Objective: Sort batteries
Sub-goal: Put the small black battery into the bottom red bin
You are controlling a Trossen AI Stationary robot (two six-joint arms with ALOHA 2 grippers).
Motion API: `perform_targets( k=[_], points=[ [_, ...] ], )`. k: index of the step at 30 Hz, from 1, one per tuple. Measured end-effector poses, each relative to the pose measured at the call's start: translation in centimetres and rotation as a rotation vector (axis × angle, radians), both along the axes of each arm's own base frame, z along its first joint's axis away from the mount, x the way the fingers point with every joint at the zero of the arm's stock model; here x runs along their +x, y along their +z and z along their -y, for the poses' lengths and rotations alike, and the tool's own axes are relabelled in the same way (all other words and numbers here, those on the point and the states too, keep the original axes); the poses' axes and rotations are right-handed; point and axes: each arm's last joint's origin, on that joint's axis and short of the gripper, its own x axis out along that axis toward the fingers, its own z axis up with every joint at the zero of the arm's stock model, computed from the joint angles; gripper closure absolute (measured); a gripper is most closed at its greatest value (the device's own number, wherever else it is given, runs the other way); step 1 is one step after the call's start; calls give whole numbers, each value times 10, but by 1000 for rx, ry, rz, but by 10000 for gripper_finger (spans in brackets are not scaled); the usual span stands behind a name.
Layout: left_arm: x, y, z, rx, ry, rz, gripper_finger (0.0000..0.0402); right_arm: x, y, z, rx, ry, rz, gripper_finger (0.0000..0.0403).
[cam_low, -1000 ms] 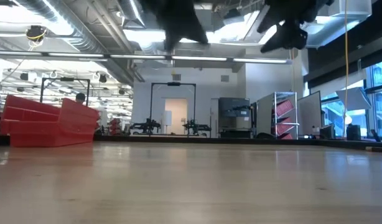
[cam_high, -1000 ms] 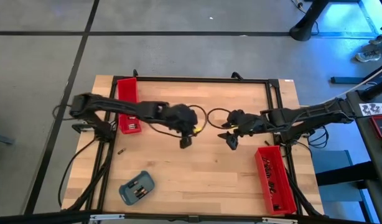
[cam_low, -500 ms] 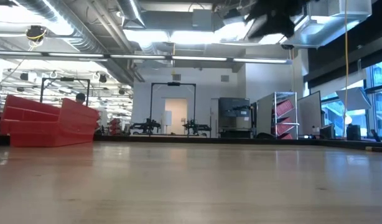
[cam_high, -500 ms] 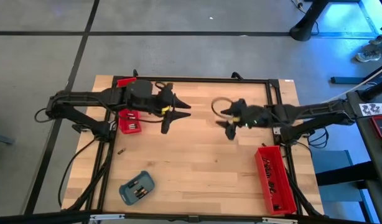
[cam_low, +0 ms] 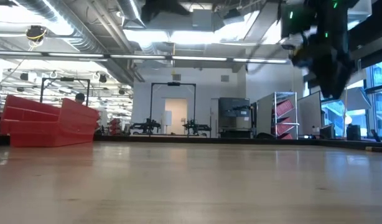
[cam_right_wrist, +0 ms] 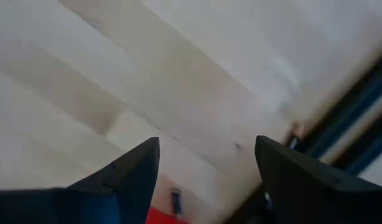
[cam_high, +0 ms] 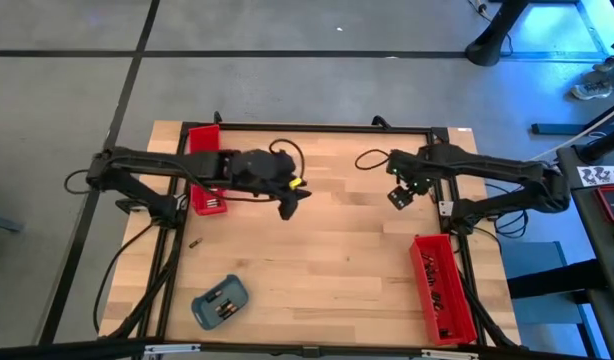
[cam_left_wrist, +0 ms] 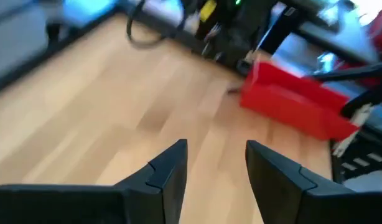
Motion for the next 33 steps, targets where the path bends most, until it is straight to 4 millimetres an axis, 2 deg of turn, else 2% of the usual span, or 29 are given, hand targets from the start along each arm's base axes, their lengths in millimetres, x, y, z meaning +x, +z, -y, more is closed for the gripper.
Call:
perform_targets(
  k=[5, 10, 15, 19, 23, 26, 28, 30, 33],
  points=[
    [11, -21, -3, -47, 50, -102, 249, 2, -33, 15, 47, -28, -183, 137],
    [16, -28, -7, -40, 60, -117, 249, 8, -58, 29, 64, 63, -404, 157],
    [15, -26, -13, -13, 60, -117, 249, 8, -79, 45, 144, 173, -550, 210],
    [15, -25, -14, -8, 58, -113, 249, 3, -90, 62, 176, 189, -621, 259],
    [15, -25, -11, 4, 41, -116, 249, -4, -99, 73, 191, 207, -667, 326],
    [15, -25, -10, 18, 29, -119, 249, -10, -109, 72, 207, 231, -665, 384],
    [15, -25, -10, 20, 29, -120, 249, -14, -117, 69, 212, 239, -668, 395],
    [15, -25, -10, 22, 28, -119, 249, -17, -123, 66, 215, 243, -670, 390],
    [15, -25, -10, 33, 20, -122, 249, -14, -125, 69, 192, 247, -667, 397]
  ],
)
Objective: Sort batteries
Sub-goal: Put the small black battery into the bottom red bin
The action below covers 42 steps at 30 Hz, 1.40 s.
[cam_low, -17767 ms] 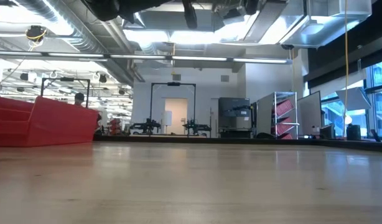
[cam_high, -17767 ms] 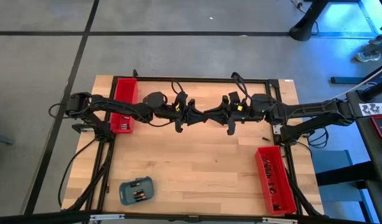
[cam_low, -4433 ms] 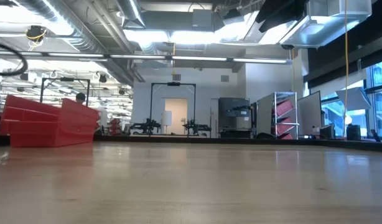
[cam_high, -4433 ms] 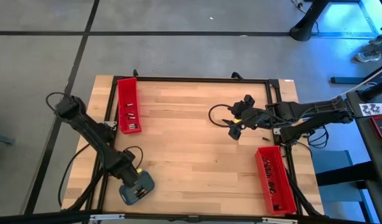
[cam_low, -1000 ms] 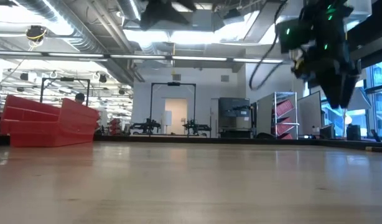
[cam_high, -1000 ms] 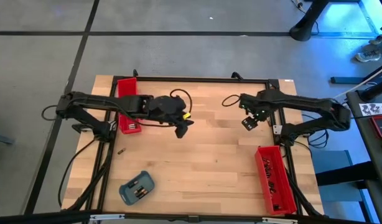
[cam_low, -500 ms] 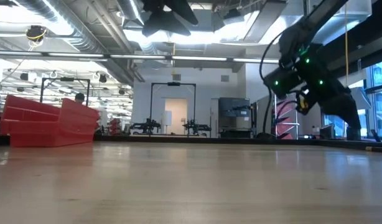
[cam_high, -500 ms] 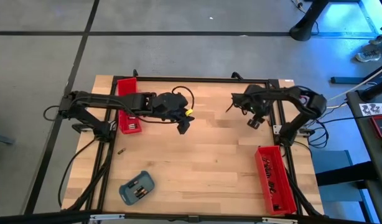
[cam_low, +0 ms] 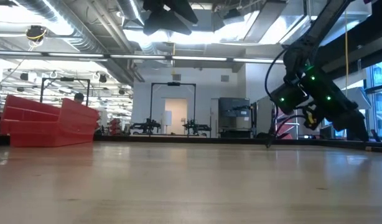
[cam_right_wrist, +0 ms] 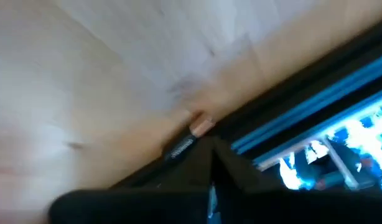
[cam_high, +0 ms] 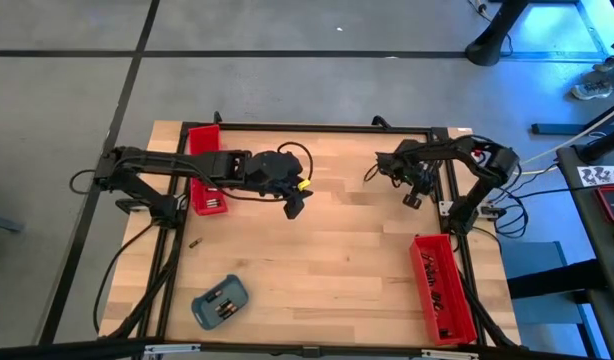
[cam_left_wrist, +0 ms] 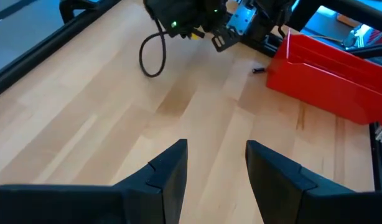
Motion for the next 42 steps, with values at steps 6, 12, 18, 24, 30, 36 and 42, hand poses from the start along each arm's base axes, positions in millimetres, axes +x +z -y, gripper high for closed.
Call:
perform_targets(
  k=[6, 12, 18, 24, 30, 36, 42],
  points=[
    [0, 0, 0, 4, -3, 0, 249, 0, -14, 1, 10, 31, -55, 399],
    [0, 0, 0, 0, 1, 1, 249, 0, -30, 2, 51, 75, -130, 400],
    [0, 0, 0, -13, 11, 5, 249, 2, -34, -1, 104, 76, -109, 401],
    [0, 0, 0, -17, 14, 7, 249, 8, -21, -4, 108, 112, -76, 399],
    [0, 0, 0, -17, 14, 7, 249, 18, 5, 4, 63, 148, 5, 397],
    [0, 0, 0, -17, 14, 7, 249, 20, 13, 3, 228, 260, 30, 329],
    [0, 0, 0, -18, 14, 7, 249, 20, 12, 2, 256, 293, 36, 176]
  ],
)
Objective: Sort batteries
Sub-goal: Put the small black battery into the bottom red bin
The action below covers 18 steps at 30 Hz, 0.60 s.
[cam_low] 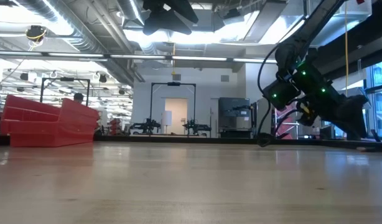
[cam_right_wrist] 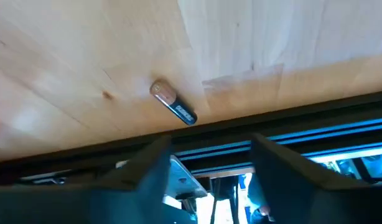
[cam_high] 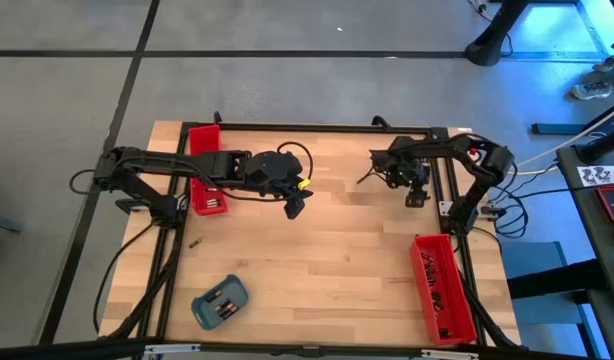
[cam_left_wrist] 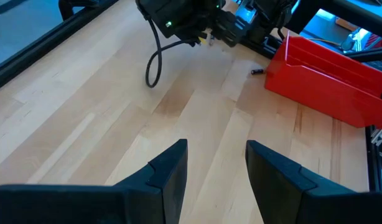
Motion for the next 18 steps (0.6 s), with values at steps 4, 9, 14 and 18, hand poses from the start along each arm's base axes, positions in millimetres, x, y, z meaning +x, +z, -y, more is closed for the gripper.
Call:
perform_targets(
  k=[4, 9, 14, 18],
  points=[
    [0, 0, 0, 0, 0, 0, 249, 6, -1, -6, -24, 53, 5, 114],
    [0, 0, 0, 0, 0, 0, 249, 16, -10, -12, -25, 103, 12, 129],
    [0, 0, 0, 0, 0, 0, 249, 14, -24, -16, 10, 101, -23, 178],
    [0, 0, 0, 0, 0, 0, 249, 2, -35, -22, 36, 98, -68, 210]
  ],
)
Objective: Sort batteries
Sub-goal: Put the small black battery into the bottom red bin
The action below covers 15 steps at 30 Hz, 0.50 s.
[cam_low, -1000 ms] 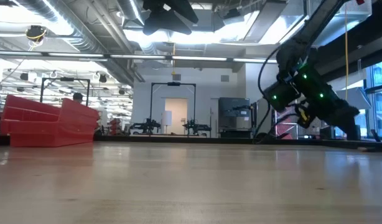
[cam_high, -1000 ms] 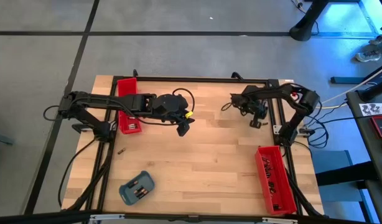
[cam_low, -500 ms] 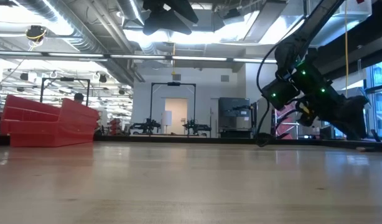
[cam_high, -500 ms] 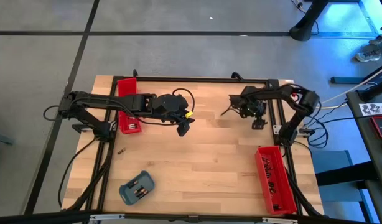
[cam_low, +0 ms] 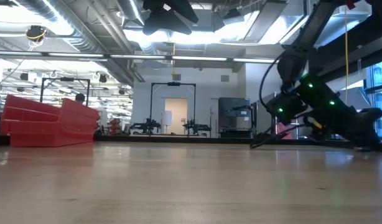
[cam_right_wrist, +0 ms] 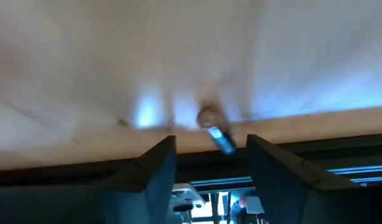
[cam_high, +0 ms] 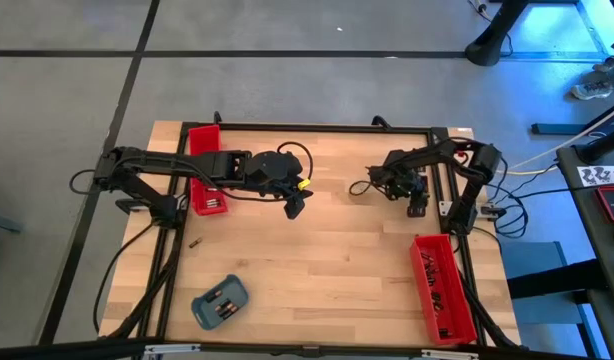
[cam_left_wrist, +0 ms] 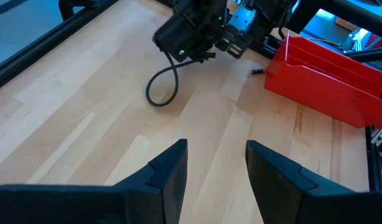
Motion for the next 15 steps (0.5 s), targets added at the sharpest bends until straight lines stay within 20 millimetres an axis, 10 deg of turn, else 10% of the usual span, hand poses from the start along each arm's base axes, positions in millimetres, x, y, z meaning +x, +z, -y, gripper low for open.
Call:
perform_targets(
  k=[15],
  points=[
    [0, 0, 0, -17, 13, 5, 249, -9, -11, -6, -30, -45, 7, 357]
  ],
)
